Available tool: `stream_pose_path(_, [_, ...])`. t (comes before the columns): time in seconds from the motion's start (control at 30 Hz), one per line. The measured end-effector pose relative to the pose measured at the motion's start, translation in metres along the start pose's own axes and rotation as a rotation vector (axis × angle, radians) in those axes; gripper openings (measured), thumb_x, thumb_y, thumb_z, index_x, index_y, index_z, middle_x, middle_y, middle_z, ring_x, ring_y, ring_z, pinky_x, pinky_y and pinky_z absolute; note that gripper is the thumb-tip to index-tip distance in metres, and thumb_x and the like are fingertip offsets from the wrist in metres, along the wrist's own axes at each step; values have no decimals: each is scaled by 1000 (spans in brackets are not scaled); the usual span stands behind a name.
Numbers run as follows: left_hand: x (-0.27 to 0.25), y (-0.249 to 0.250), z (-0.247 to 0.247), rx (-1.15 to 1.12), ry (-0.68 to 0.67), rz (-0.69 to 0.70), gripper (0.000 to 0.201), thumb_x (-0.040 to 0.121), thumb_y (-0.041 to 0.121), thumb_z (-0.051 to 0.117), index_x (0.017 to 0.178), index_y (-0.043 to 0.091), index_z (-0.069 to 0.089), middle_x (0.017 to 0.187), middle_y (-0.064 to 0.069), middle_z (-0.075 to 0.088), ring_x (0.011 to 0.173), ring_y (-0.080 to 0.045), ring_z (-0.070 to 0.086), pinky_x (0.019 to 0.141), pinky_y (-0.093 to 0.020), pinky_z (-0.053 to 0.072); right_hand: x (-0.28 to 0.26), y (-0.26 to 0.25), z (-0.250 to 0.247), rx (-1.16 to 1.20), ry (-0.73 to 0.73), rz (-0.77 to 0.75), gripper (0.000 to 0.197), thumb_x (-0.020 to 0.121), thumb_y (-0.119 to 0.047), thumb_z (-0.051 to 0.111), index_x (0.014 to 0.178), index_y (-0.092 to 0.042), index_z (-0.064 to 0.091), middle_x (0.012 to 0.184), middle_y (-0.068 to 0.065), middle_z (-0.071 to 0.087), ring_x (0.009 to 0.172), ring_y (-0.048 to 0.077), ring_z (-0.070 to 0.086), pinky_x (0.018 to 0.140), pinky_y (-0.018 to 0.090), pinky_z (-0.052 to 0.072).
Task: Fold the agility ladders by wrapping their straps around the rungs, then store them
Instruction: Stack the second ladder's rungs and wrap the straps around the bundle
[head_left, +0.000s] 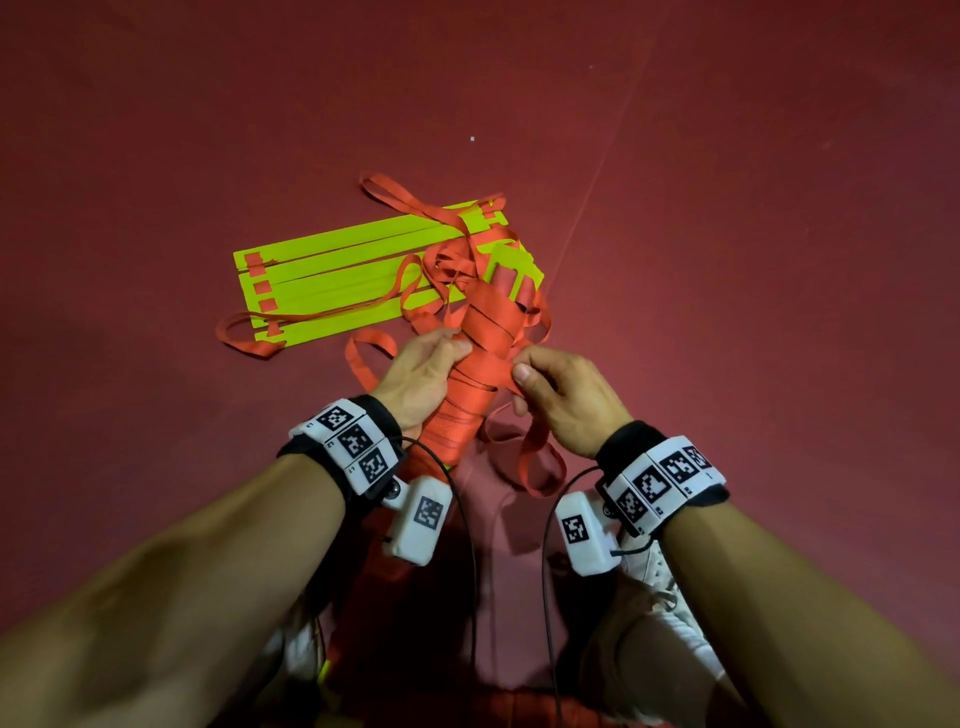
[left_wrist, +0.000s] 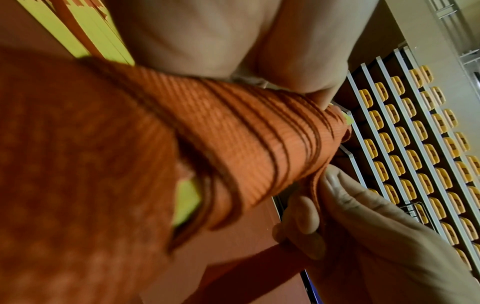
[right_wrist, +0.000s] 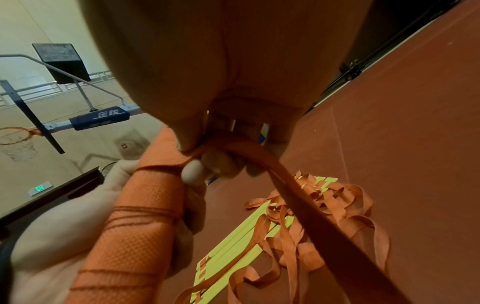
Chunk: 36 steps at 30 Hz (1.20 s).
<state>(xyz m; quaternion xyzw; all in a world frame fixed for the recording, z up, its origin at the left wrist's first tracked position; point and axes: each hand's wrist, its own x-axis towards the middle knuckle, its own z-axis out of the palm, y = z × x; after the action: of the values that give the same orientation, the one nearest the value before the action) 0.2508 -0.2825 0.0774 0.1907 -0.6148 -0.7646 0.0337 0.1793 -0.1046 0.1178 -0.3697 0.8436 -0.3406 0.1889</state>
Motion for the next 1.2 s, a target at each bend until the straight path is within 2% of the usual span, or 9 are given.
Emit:
stream_pose_path(0.1, [1,-2,1,22,-13,14,51,66,55,57,92,12,62,76,-1,64,67,-12,59,65,-28,49,-1,4,7,3,23,4,31,105,-22,43,76,-14,49,66,1,56,59,14,49,63,33,40])
stream_pose_path(0.3, [-1,-1,6,94,50,64,74,74,60,47,106,-6,57,86,-11,58,75,-17,53,66,-28,45,0,1,10,9,26,18,35,104,-30,38,76,-10,46,69,13,56,58,16,42,61,38,37])
stream_pose_path(0.5, [-3,3,8,-127,40,-87,64,74,46,62,113,-4,57,95,-15,59,84,-27,57,77,-43,49,1,3,10,-7,68,37,34,105,-23,44,77,-7,53,71,6,64,63,19,58,64,38,45])
stream_pose_path(0.6, [-9,3,10,-185,-44,-66,60,74,40,69,119,3,51,91,-13,67,79,-27,64,70,-38,56,1,5,12,6,72,28,33,105,-27,42,81,-7,54,73,6,65,69,23,60,68,40,47])
stream_pose_path(0.8, [-10,-1,10,61,-56,1,99,43,76,87,118,26,45,110,-11,71,103,-31,70,96,-52,56,-2,7,11,38,89,-23,32,105,-33,46,83,-12,57,71,4,63,60,12,54,59,26,41])
stream_pose_path(0.9, [-10,1,17,-69,-77,17,79,56,55,88,119,24,51,111,-15,71,99,-29,71,95,-52,56,-4,5,8,120,127,-34,37,103,-43,45,84,-12,57,70,0,62,59,8,53,57,24,42])
stream_pose_path(1.03, [-11,4,24,-98,-34,45,61,68,49,70,118,18,59,94,-1,71,83,-13,68,78,-32,55,-2,-2,10,197,158,-75,38,98,-50,42,81,-18,53,70,-5,57,66,26,58,64,44,48])
stream_pose_path(1.13, [-11,10,23,-99,-46,29,16,91,32,57,94,19,64,67,6,68,64,-10,62,62,-27,51,-1,-9,9,228,173,-62,32,96,-47,51,79,-20,56,69,-7,60,66,26,59,65,44,49])
stream_pose_path(1.2, [-12,14,19,-124,-33,-16,22,102,16,50,85,18,63,58,7,65,61,-13,58,57,-26,51,0,-13,8,218,173,-65,29,95,-42,56,79,-17,59,68,-8,61,66,22,60,64,41,49])
